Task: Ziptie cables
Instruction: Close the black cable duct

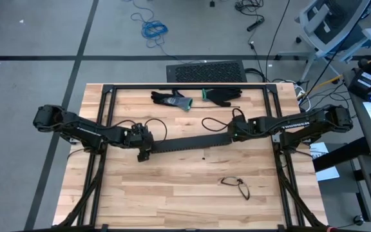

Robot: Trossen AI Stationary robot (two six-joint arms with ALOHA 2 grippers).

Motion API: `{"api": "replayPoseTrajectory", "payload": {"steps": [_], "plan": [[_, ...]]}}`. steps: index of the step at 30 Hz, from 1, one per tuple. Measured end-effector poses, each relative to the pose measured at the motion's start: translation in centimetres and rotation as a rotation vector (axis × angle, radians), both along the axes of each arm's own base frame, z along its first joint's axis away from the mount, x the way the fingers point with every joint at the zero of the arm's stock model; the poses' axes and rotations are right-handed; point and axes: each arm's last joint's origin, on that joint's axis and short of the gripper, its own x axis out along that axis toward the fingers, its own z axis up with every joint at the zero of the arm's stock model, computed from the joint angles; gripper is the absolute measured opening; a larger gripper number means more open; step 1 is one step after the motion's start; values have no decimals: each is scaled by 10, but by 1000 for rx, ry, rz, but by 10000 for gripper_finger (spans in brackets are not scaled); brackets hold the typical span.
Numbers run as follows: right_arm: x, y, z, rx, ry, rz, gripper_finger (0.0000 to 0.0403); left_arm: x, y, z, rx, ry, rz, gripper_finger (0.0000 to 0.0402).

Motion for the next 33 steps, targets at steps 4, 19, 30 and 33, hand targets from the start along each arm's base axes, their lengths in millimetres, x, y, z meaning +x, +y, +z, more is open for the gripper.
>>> {"api": "replayPoseTrajectory", "payload": {"steps": [4,19,30,33], "plan": [[3,0,1,10,-31,5,0,0,0,0,0,0,0,384],[-23,0,-5,-38,260,17,0,-1,0,1,-20,22,4,384],[-50,-2,-3,-150,548,29,0,3,-7,49,-220,14,215,384],[-44,-3,1,-203,463,133,0,7,-11,84,-224,-281,191,384]]}}
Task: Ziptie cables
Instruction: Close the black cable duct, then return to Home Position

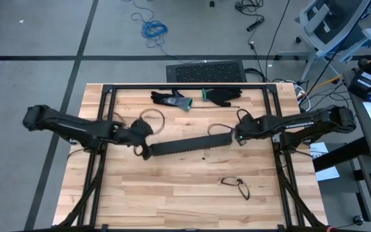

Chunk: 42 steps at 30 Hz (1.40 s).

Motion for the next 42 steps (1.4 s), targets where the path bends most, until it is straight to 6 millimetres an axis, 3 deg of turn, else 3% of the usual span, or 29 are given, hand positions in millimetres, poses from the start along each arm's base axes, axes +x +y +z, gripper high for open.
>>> {"api": "replayPoseTrajectory", "payload": {"steps": [4,7,11,14,16,22,26,31,35,38,42], "plan": [[24,-3,22,7,-341,285,0,-8,1,55,101,-463,4,384],[35,-5,52,-39,-639,475,0,-25,6,85,194,-671,43,384],[26,-7,93,-209,-902,687,0,-46,12,101,262,-761,133,384],[7,-5,112,-376,-916,835,0,-61,11,103,261,-815,133,384],[-10,-3,124,-424,-986,828,0,-68,9,98,248,-829,111,384],[-67,6,163,-332,-1531,557,0,-73,4,66,265,-813,122,384],[-102,12,180,-386,-1763,593,0,-74,3,42,249,-913,100,383],[-113,18,182,-388,-1796,739,0,-79,0,0,135,-1028,-5,383],[-107,19,175,-214,-1774,721,0,-85,1,-31,56,-1090,-1,383],[-103,21,165,-49,-1723,683,0,-85,0,-36,57,-1042,-16,383],[-98,23,146,-62,-1514,806,0,-84,1,-43,89,-961,-6,383]]}}
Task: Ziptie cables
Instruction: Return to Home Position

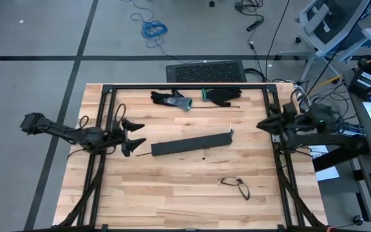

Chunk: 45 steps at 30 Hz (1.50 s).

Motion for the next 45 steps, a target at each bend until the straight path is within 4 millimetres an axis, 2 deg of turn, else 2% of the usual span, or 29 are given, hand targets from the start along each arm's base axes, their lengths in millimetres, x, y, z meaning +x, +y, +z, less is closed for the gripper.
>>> {"api": "replayPoseTrajectory", "payload": {"steps": [3,6,10,13,18,21,24,26,29,36,45], "plan": [[5,-1,-23,-110,61,-52,0,0,2,-6,25,61,24,383],[13,-3,-59,-142,60,-92,0,0,3,-7,29,73,35,383],[24,-2,-108,-78,-86,-70,0,0,4,-10,35,106,52,383],[32,0,-130,-63,-158,27,0,0,5,-11,26,109,61,383],[33,0,-134,-98,-115,6,0,0,6,-12,36,121,84,383],[33,-1,-136,-224,-91,-37,0,-1,7,-17,54,176,140,383],[35,-4,-150,-329,71,-123,0,-2,9,-25,78,261,187,383],[37,-5,-153,-445,107,-117,0,-4,10,-32,77,334,220,383],[41,-4,-158,-524,164,-90,0,-4,11,-37,59,371,259,383],[48,-5,-172,-494,319,-50,0,-1,10,-47,39,451,267,383],[52,-4,-179,-491,390,-23,0,0,11,-49,191,520,266,383]]}}
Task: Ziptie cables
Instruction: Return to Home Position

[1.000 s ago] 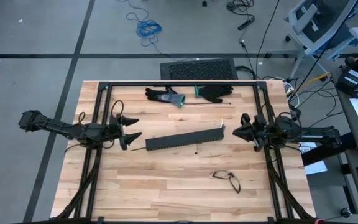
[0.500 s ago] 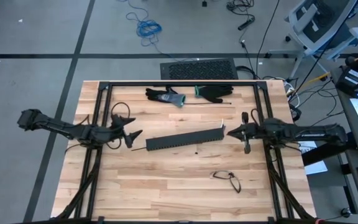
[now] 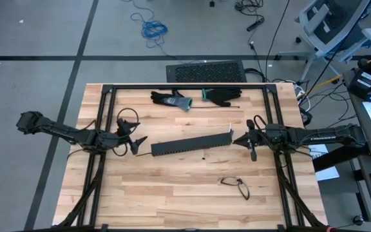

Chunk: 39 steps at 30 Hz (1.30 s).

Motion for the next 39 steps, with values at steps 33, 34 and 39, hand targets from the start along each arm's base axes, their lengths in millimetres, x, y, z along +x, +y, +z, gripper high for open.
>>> {"api": "replayPoseTrajectory", "payload": {"steps": [33,34,39], "plan": [[0,1,2,-9,-18,45,0,2,18,-7,67,181,-326,383],[0,2,2,-10,-33,46,0,2,18,-7,67,180,-326,383],[-9,5,18,-15,-217,73,0,1,18,-2,77,135,-323,383]]}}
